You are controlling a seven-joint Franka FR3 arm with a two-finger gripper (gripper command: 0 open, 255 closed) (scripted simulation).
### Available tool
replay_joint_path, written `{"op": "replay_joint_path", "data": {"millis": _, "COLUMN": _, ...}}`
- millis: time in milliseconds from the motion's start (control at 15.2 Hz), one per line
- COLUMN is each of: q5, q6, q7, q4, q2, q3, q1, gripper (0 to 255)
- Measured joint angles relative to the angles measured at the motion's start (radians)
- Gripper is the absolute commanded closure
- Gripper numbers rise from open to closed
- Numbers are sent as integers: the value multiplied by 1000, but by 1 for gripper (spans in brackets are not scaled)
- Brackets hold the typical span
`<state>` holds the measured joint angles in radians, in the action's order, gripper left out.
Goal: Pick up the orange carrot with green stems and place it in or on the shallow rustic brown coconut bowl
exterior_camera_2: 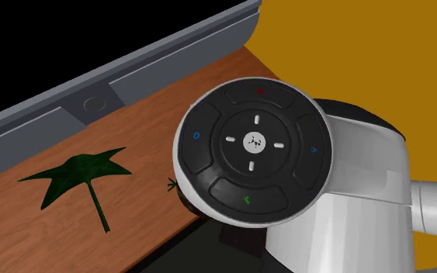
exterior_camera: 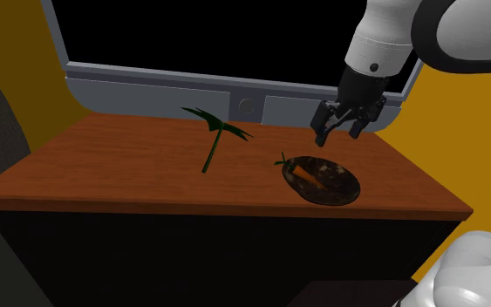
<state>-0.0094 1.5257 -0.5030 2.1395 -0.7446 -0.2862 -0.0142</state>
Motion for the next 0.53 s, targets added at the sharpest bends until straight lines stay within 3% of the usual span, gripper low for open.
{"op": "replay_joint_path", "data": {"millis": 198, "q5": -4, "q6": -69, "q7": 0, "q4": -98, "q2": 29, "q3": -3, "q1": -6, "gripper": 0}}
{"op": "replay_joint_path", "data": {"millis": 528, "q5": -3, "q6": -83, "q7": -4, "q4": -119, "q2": 36, "q3": -8, "q1": -7, "gripper": 0}}
